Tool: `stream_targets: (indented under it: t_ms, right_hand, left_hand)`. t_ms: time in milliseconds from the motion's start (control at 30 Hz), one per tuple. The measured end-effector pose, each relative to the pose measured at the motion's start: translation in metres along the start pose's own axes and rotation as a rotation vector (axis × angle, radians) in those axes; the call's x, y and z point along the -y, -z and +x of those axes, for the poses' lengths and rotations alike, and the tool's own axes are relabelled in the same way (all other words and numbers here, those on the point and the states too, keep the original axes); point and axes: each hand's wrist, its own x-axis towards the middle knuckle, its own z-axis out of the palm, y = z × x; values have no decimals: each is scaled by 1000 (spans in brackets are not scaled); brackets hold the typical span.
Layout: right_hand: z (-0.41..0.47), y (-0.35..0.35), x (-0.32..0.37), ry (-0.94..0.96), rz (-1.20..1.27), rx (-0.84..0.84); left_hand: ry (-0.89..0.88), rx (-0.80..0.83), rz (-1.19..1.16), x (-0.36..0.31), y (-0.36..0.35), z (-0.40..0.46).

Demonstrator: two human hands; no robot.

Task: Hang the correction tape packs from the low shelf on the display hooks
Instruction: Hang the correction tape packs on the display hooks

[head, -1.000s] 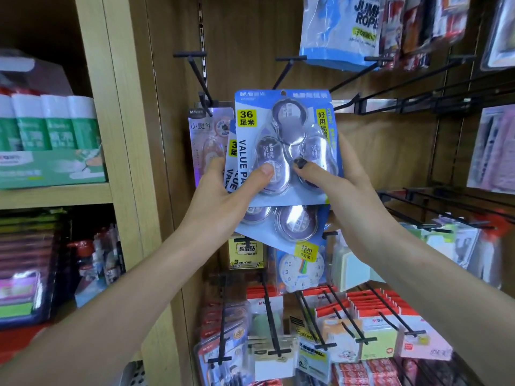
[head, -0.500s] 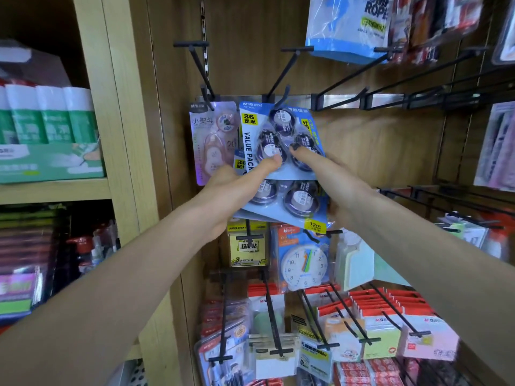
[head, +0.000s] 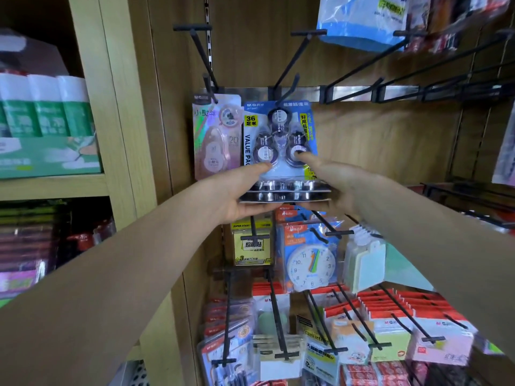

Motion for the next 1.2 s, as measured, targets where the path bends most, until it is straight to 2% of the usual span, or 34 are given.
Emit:
stream_targets:
  t_ms: [100,267,600,700,800,867,967,1200]
  right_hand:
    - [0,2,-3,-47,61,-17]
    - [-4,4,-5,-123,15,45]
    - [-36,16,-2,-83,-28,231]
    - [-47,17,-4,-8,44,261]
    - [-53,18,-6,139,126,122]
    - [-55,18,-12,230,180,25]
    - [-60,18,-22,365,166,13]
    - [-71,17,-25,501,204,-82]
  left_hand:
    - [34,-5,3,2,-3,1]
    - [63,27,55,-3,2,-2]
    - [42,146,186,-11,13,-39]
    - [-33,179,189,-4,13,-50]
    - [-167,189,166,5,13,-53]
    - [-268,127,134,11,16,-51]
    - [-397,78,153,19,20,-50]
    - [-617,64,230,27,21,-54]
